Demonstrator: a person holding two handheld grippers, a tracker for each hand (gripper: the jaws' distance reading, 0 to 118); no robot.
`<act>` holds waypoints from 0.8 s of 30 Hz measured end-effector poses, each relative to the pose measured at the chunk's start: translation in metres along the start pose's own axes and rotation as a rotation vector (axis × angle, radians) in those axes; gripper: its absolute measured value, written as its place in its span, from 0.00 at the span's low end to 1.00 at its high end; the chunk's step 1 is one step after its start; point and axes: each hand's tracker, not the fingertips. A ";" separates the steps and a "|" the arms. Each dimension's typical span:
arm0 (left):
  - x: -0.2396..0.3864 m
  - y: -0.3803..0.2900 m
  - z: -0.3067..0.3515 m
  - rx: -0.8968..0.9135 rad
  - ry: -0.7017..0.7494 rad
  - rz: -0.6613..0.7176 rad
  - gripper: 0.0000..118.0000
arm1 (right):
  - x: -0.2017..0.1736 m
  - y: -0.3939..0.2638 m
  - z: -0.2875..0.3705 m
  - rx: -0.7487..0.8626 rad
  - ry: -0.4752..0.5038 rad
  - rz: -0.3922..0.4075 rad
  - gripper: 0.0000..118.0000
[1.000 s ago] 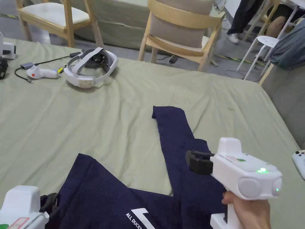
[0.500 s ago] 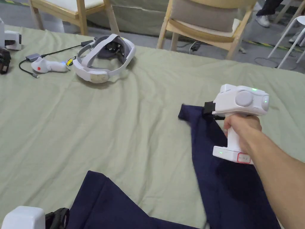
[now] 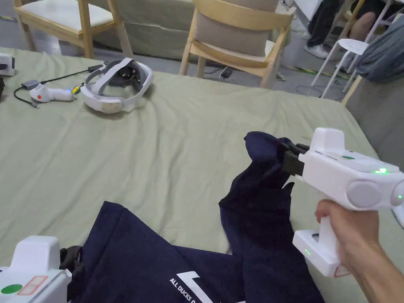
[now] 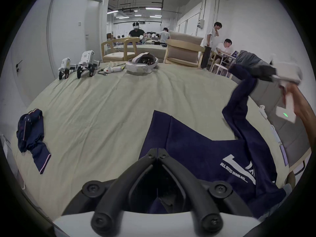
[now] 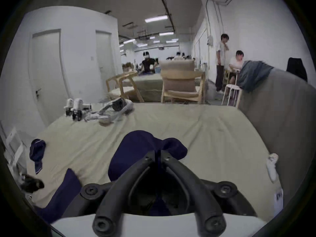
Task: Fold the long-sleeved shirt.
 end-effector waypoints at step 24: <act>-0.002 -0.061 0.077 0.006 -0.025 0.008 0.03 | -0.076 -0.270 0.235 -0.289 -0.043 -0.108 0.15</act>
